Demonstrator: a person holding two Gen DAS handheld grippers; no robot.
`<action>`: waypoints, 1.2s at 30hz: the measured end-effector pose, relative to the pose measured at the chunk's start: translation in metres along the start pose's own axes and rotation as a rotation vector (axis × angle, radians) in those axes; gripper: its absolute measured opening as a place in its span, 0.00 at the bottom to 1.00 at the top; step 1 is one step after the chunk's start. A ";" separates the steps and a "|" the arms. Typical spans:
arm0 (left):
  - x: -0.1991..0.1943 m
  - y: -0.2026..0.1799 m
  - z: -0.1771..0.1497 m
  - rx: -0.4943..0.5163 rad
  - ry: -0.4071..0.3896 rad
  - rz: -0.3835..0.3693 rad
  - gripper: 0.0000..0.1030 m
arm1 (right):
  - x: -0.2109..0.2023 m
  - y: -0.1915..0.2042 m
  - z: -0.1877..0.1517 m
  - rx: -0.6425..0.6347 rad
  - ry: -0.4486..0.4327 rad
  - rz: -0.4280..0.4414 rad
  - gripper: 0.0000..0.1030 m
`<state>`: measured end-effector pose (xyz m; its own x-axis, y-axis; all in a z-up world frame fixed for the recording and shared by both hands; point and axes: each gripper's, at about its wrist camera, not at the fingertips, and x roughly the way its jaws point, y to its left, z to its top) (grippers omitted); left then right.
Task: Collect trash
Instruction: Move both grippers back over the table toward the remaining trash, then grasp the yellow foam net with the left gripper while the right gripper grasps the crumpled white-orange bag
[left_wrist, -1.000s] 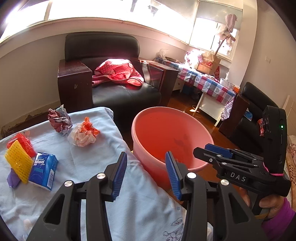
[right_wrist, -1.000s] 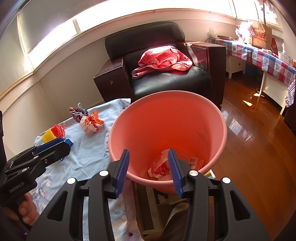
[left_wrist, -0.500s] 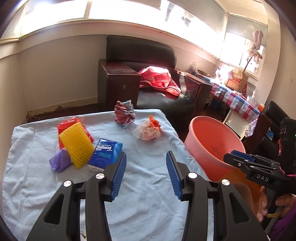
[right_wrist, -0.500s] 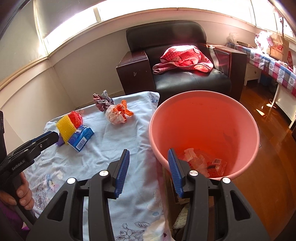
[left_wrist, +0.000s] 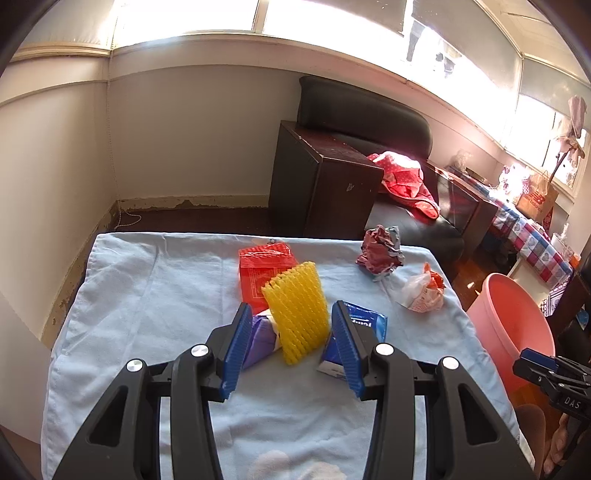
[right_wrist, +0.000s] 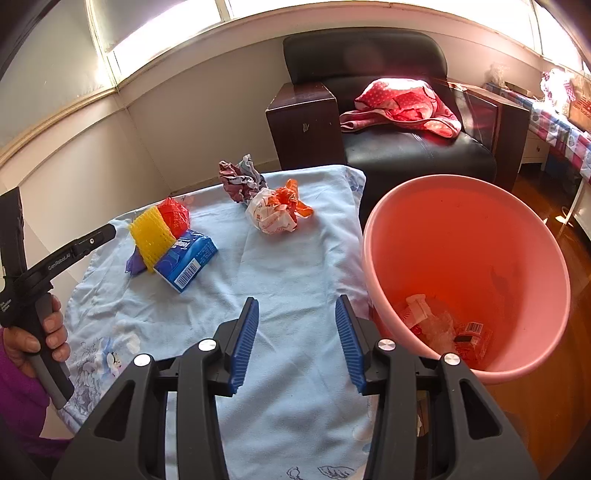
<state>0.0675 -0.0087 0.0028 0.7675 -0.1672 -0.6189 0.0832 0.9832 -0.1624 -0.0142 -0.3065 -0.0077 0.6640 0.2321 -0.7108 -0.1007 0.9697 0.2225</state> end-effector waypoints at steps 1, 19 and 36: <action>0.005 0.003 0.002 -0.005 0.005 0.002 0.43 | 0.003 0.001 0.002 -0.004 0.003 0.003 0.43; 0.039 0.011 0.005 -0.032 0.043 -0.013 0.08 | 0.077 0.009 0.067 0.036 -0.010 0.067 0.43; -0.007 0.021 0.001 -0.090 0.006 -0.051 0.08 | 0.135 0.018 0.076 0.040 0.078 0.086 0.37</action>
<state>0.0642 0.0135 0.0045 0.7597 -0.2179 -0.6127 0.0650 0.9629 -0.2620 0.1302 -0.2636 -0.0485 0.5945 0.3208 -0.7373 -0.1239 0.9426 0.3102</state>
